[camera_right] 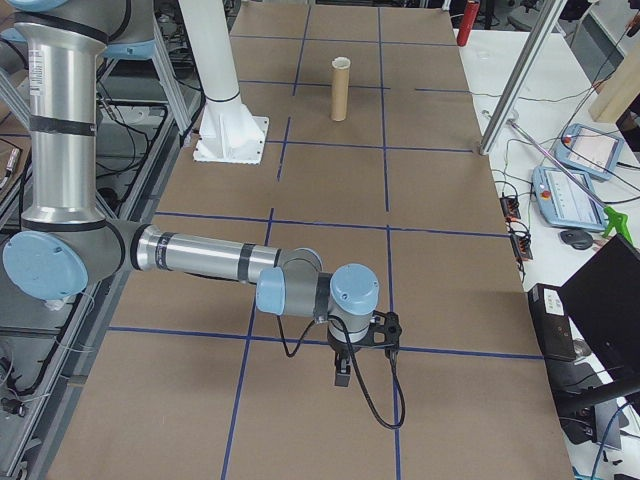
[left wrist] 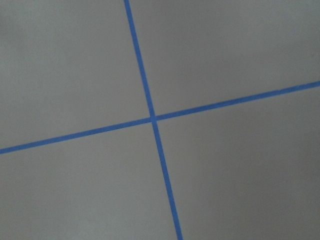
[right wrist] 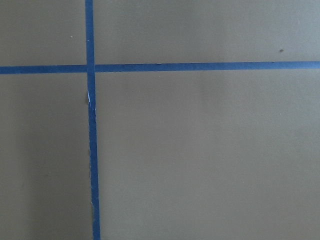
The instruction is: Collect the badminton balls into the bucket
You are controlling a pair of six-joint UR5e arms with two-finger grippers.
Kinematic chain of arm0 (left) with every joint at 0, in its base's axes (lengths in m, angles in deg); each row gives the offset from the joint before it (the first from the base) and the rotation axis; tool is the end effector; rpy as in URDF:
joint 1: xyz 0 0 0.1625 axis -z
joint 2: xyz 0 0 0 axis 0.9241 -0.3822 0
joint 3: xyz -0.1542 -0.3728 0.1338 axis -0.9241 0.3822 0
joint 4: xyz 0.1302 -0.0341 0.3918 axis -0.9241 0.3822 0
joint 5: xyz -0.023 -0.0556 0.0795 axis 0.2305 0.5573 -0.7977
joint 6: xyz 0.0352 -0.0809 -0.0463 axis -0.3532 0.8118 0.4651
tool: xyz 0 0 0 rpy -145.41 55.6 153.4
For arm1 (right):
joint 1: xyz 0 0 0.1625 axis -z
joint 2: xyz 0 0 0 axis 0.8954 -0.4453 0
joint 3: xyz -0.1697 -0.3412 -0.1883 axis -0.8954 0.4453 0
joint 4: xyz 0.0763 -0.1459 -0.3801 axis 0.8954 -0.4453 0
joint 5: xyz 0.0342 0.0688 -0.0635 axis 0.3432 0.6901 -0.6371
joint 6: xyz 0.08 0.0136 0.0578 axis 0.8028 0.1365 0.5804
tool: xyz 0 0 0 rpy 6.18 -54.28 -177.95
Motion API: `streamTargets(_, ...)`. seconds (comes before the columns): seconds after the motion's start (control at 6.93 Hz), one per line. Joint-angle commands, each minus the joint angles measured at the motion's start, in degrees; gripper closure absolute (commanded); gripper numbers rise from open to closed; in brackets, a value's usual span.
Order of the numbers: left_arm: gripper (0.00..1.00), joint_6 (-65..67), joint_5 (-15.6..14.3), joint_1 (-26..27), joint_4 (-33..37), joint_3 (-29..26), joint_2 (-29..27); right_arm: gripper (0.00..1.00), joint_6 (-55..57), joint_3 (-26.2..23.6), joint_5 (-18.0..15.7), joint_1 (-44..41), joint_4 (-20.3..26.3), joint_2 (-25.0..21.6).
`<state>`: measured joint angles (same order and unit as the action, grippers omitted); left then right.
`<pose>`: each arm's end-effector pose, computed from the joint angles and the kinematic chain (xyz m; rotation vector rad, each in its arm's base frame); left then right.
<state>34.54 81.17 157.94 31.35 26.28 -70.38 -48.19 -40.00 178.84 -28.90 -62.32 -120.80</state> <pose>-0.0706 -0.4780 0.5968 0.0719 0.7238 0.1410 0.0886 -0.4499 0.7018 -0.0233 -0.6989 0.0384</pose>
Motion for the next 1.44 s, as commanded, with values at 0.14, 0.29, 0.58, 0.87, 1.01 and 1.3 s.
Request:
streamTargets(0.14, 0.00, -0.1, 1.5, 0.2, 2.0, -6.2, 1.3, 0.00, 0.0, 0.0, 0.0, 0.0, 0.0, 0.0)
streamTargets(0.29, 0.00, 0.2, 5.8, 0.1, 2.0, -6.3, 1.5, 0.00, 0.0, 0.0, 0.0, 0.0, 0.0, 0.0)
streamTargets(0.58, 0.00, 0.2, 5.7, 0.2, 1.8, -5.9, 0.3, 0.00, 0.0, 0.0, 0.0, 0.0, 0.0, 0.0)
streamTargets(0.87, 0.00, 0.3, 5.3, 0.3, 1.7, -5.7, -1.8, 0.00, 0.0, 0.0, 0.1, 0.0, 0.0, 0.0)
streamTargets(1.01, 0.00, 0.3, 5.4, 0.4, 1.4, -4.6, -1.4, 0.00, 0.0, 0.0, 0.0, 0.0, 0.0, 0.0)
streamTargets(1.3, 0.00, 0.1, 5.4, 0.6, 1.1, -4.2, -1.0, 0.00, 0.0, 0.0, 0.0, 0.0, 0.0, 0.0)
